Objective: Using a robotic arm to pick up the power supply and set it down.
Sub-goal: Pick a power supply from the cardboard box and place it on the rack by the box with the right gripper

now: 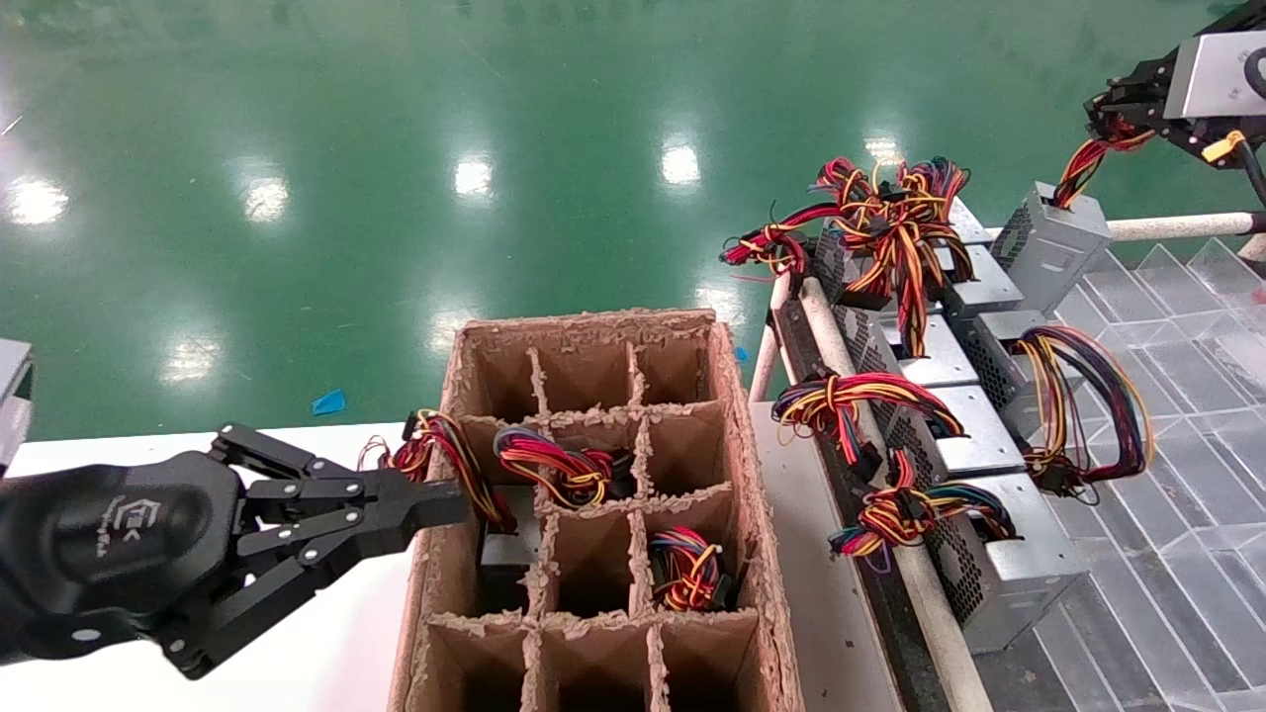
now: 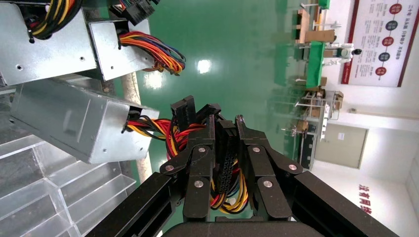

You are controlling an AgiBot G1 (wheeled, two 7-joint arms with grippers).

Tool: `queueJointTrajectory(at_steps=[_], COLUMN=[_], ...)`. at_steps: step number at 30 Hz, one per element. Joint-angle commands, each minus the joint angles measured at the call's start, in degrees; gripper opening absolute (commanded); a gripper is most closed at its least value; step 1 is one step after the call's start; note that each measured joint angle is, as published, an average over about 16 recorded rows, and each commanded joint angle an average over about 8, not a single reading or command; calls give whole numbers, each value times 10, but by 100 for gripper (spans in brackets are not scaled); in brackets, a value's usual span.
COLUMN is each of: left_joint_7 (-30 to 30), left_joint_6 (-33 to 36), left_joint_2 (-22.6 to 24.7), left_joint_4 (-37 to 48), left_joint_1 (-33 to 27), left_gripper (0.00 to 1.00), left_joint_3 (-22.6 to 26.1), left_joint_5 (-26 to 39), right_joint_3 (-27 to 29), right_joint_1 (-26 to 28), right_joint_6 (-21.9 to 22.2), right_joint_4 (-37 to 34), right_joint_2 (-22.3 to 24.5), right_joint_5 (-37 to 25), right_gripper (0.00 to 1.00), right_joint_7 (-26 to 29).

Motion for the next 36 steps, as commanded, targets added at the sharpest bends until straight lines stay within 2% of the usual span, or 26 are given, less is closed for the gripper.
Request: queueJointTrajectory(at_steps=[1,20,27,36], left_joint_7=[0,0,0,0], left_joint_6=[0,0,0,0], left_joint_2=[0,0,0,0], left_joint_4=[0,0,0,0], left_joint_1=[0,0,0,0], left_gripper=[0,0,0,0], left_joint_3=[0,0,0,0], left_joint_5=[0,0,0,0], right_joint_3=[1,23,29,36], right_joint_1=[-4,-59,-80,-98], right_joint_6=[3,110,130,128], right_joint_4=[0,0,3,10], right_joint_2=[-1,-27,-43,-58], right_joint_5=[2,33,41,51], right_gripper=[0,0,0,0], right_joint_7=[-1,-5,-12,-28])
